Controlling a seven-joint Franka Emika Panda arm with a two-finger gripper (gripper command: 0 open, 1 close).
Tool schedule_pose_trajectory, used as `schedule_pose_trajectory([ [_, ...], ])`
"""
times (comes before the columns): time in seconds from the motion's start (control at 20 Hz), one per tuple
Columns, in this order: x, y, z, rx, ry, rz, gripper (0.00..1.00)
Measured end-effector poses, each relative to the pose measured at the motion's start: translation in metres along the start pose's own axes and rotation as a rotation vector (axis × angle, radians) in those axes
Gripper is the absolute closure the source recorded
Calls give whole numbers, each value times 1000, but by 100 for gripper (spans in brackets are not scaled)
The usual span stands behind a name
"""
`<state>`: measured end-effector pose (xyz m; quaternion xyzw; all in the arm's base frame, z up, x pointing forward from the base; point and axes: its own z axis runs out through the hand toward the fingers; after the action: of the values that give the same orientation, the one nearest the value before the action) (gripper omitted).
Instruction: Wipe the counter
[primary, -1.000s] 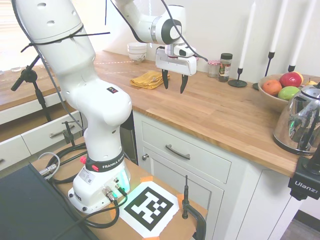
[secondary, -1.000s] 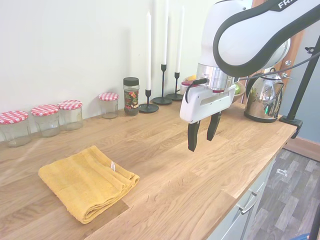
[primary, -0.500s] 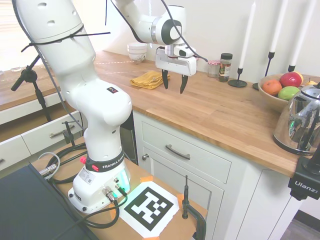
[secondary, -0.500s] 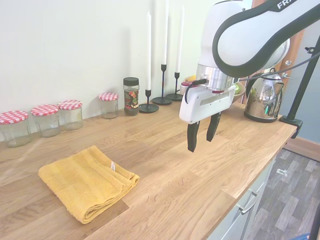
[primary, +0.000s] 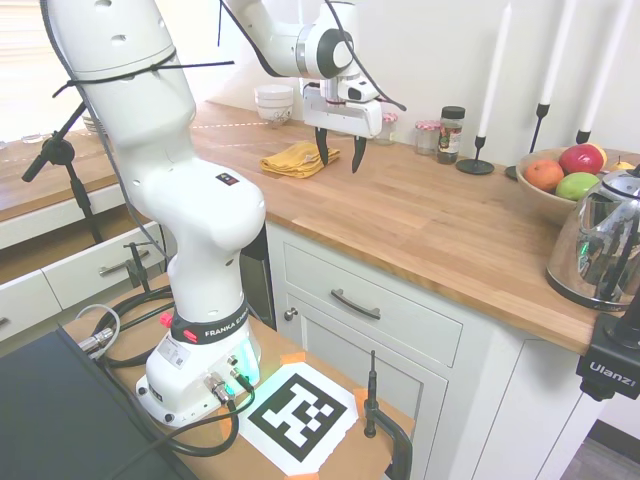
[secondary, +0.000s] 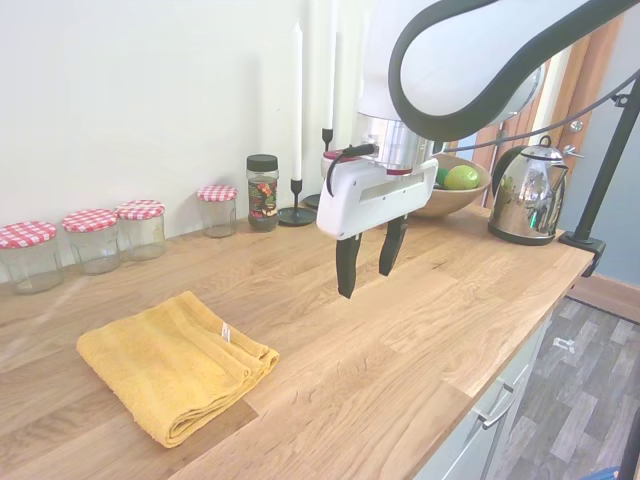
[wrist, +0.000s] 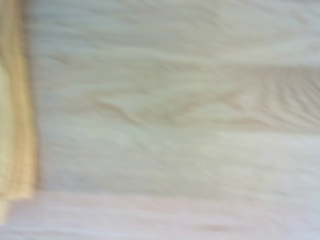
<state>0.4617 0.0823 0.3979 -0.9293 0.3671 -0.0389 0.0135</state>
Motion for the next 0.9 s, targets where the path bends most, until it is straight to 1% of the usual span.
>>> schedule_pose_trajectory([
  [0.45,-29,-85,-9,-33,35,-97,0],
  [0.6,-39,-107,-11,-42,42,-127,0],
  [0.9,-56,-141,-1,-60,50,-189,0],
])
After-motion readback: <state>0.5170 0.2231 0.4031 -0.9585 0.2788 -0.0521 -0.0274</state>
